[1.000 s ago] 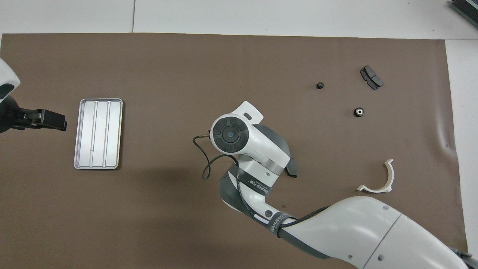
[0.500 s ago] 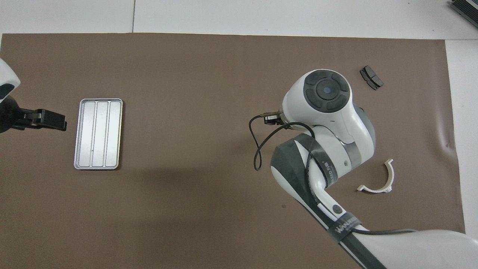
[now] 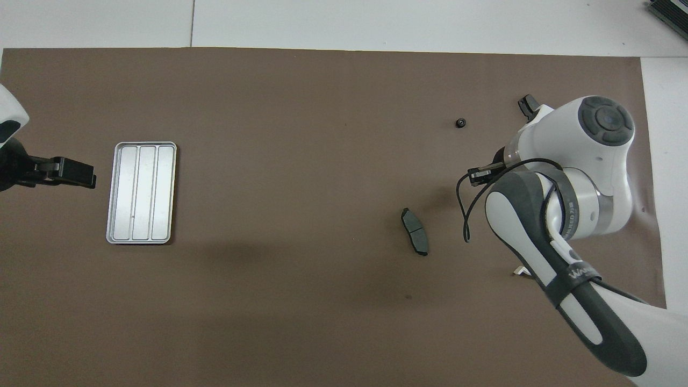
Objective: Place bearing gear from tray to pile
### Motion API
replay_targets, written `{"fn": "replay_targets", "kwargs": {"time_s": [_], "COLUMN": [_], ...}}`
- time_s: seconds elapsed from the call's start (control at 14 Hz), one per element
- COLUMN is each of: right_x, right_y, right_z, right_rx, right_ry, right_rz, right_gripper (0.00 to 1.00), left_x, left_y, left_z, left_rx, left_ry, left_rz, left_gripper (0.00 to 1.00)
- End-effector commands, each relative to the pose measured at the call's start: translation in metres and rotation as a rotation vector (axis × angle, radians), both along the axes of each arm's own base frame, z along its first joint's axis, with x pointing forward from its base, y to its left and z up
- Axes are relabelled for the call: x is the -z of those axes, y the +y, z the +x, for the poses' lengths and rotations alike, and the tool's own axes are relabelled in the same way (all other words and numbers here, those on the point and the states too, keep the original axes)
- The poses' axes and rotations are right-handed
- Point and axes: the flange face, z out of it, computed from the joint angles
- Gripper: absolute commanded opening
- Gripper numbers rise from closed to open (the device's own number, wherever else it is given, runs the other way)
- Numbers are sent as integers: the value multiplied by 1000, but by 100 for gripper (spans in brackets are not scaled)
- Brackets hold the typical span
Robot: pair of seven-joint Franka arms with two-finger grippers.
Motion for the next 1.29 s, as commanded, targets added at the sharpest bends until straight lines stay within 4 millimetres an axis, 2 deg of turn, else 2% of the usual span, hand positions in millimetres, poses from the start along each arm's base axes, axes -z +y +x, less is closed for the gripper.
{"fn": "replay_targets", "kwargs": {"time_s": [0.0, 0.43, 0.64, 0.71, 0.79, 0.86, 0.93, 1.07, 1.21], "right_x": [31, 71, 77, 77, 77, 78, 76, 60, 30], "right_y": [-18, -21, -21, -21, -20, -20, -20, -18, -18], "right_z": [-19, -25, -22, -22, -22, -23, -22, -20, -20], "right_rx": [-29, -13, 18, 20, 20, 26, 33, 43, 62], "right_ry": [-26, -33, -48, -48, -48, -45, -46, -52, -53], "right_rz": [14, 7, 33, 33, 33, 33, 33, 39, 46], "right_gripper": [0, 0, 0, 18, 79, 100, 100, 100, 100], "left_x": [-1, -1, -1, -1, -1, -2, -2, -1, -1], "left_y": [2, 2, 2, 2, 2, 2, 2, 2, 2], "left_z": [-8, -8, -8, -8, -8, -8, -8, -8, -8], "left_rx": [8, 8, 8, 8, 8, 8, 8, 8, 8], "left_ry": [-10, -11, -11, -11, -11, -13, -11, -10, -10], "left_rz": [18, 18, 18, 18, 18, 18, 18, 18, 18], "left_gripper": [100, 100, 100, 100, 100, 100, 100, 100, 100]}}
